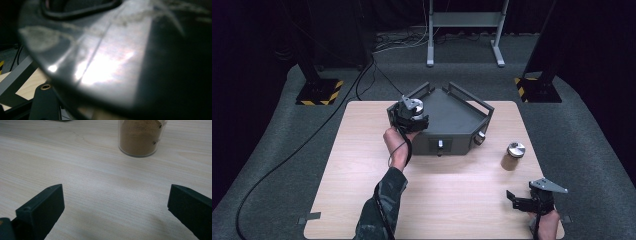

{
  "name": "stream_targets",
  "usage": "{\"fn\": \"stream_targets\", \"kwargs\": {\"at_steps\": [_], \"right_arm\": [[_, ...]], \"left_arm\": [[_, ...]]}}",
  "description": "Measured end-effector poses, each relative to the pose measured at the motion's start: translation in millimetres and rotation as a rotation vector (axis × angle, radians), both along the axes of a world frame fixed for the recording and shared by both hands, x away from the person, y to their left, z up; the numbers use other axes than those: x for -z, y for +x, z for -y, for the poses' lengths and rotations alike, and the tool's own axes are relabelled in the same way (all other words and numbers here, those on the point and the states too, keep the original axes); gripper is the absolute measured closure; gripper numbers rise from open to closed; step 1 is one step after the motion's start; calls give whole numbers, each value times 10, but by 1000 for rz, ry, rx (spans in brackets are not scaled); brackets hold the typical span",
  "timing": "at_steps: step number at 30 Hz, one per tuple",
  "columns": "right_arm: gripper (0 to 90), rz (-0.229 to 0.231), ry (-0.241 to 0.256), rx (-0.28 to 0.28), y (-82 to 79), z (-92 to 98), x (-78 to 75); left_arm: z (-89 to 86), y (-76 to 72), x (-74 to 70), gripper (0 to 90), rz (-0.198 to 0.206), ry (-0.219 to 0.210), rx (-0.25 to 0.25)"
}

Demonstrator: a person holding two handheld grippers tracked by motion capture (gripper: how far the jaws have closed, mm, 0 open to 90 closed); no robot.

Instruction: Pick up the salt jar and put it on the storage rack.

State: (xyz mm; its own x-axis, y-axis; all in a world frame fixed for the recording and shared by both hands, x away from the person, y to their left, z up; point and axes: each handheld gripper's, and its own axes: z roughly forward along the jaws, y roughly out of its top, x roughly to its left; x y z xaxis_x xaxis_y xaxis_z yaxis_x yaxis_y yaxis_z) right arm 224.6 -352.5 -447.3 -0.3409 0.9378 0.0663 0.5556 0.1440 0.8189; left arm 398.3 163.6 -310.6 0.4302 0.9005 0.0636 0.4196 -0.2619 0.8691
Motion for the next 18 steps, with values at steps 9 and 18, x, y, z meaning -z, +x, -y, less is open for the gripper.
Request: {"fn": "stream_targets", "kwargs": {"at_steps": [9,18], "right_arm": [[0,0,0,-2,0,2,0],[0,0,-2,-2,0,1,-1]], "left_arm": [[19,62,40,315,-1,-2,-6],[25,115,96,315,-14,-3,-7]]}}
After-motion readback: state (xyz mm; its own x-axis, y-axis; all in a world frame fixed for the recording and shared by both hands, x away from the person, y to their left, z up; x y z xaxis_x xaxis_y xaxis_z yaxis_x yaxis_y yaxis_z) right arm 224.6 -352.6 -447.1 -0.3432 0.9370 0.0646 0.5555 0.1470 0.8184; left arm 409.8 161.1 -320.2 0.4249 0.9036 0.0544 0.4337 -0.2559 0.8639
